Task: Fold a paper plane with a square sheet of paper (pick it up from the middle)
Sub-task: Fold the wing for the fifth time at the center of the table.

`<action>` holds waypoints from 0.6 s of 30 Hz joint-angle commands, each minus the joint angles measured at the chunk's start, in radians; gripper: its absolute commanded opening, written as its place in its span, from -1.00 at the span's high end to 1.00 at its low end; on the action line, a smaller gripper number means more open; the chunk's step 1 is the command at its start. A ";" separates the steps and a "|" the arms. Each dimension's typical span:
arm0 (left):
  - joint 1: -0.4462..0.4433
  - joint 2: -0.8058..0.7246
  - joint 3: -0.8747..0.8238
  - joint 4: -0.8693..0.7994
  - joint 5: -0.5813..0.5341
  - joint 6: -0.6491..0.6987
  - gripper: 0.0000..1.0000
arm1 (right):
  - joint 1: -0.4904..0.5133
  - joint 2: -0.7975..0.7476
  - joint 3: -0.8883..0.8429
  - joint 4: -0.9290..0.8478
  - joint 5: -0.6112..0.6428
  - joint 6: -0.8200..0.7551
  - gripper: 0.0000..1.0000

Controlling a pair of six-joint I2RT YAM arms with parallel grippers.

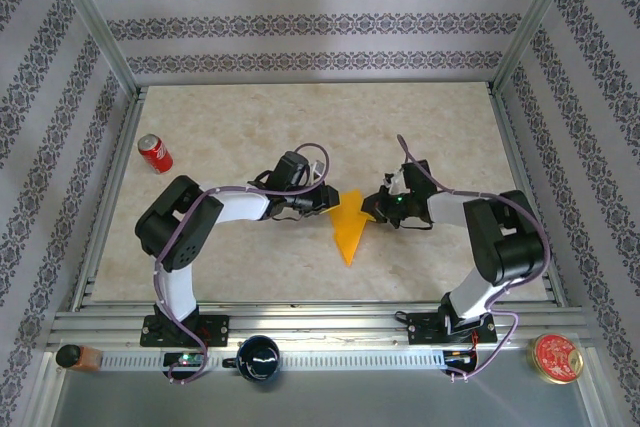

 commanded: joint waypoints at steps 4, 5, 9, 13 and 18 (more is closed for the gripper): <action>-0.006 0.012 -0.007 0.066 0.021 -0.068 0.66 | 0.067 -0.029 -0.081 0.228 0.161 0.272 0.98; -0.006 0.019 -0.004 0.056 0.020 -0.067 0.68 | 0.074 -0.027 -0.095 0.257 0.173 0.297 0.98; -0.006 0.036 -0.002 -0.011 -0.025 -0.068 0.80 | 0.096 -0.031 -0.123 0.290 0.205 0.340 0.97; -0.006 0.054 -0.010 -0.013 -0.036 -0.074 0.85 | 0.116 -0.039 -0.138 0.311 0.208 0.358 0.94; -0.006 0.088 -0.012 -0.013 -0.040 -0.067 0.92 | 0.118 -0.049 -0.138 0.290 0.185 0.328 0.85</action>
